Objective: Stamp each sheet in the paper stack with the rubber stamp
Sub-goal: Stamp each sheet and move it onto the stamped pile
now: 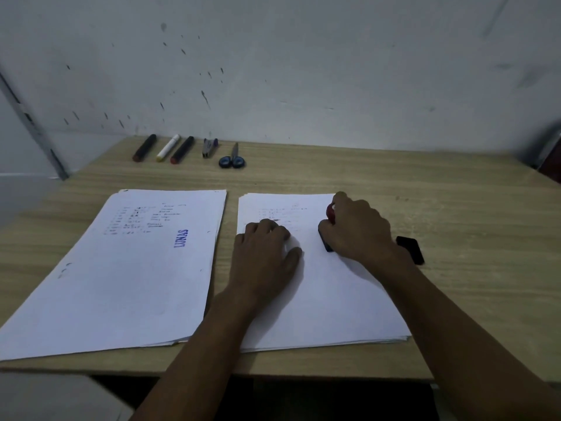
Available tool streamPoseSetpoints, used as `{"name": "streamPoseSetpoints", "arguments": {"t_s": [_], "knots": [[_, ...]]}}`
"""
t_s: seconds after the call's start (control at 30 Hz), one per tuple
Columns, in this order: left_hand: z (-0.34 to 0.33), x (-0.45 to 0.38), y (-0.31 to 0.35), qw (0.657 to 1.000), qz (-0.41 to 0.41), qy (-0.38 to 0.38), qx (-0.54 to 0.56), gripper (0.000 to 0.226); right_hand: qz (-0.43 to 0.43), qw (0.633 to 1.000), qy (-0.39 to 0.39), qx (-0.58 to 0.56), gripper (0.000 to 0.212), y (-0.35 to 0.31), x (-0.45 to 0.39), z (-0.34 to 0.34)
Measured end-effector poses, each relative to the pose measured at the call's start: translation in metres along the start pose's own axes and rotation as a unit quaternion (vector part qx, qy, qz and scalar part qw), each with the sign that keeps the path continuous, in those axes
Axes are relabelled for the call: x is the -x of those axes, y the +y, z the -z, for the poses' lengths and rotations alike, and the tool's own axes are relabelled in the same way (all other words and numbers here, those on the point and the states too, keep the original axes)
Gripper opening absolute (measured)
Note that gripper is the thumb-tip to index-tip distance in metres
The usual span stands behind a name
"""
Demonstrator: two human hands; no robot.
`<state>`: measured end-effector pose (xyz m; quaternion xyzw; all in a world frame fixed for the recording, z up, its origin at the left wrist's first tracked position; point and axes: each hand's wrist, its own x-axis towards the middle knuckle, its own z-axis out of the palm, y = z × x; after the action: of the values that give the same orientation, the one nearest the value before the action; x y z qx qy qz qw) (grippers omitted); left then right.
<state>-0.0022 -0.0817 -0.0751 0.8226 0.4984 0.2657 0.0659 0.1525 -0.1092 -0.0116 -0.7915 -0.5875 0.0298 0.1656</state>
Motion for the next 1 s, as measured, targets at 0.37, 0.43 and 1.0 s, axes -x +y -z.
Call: {"name": "streamPoseSetpoints", "arguments": {"t_s": [0.37, 0.43, 1.0], "knots": [[-0.0023, 0.0012, -0.0011, 1.0, -0.001, 0.006, -0.009, 0.03, -0.003, 0.997, 0.005, 0.08, 0.021, -0.0038, -0.0036, -0.0037], [-0.0022, 0.0009, -0.0012, 1.0, -0.003, 0.004, -0.01, 0.03, -0.004, 0.997, 0.011, 0.078, 0.021, -0.004, -0.0037, -0.0051], [-0.0036, 0.0037, -0.0022, 1.0, -0.004, 0.009, -0.015, 0.027, 0.001, 0.996, -0.017, 0.083, 0.023, -0.0032, -0.0058, -0.0009]]}}
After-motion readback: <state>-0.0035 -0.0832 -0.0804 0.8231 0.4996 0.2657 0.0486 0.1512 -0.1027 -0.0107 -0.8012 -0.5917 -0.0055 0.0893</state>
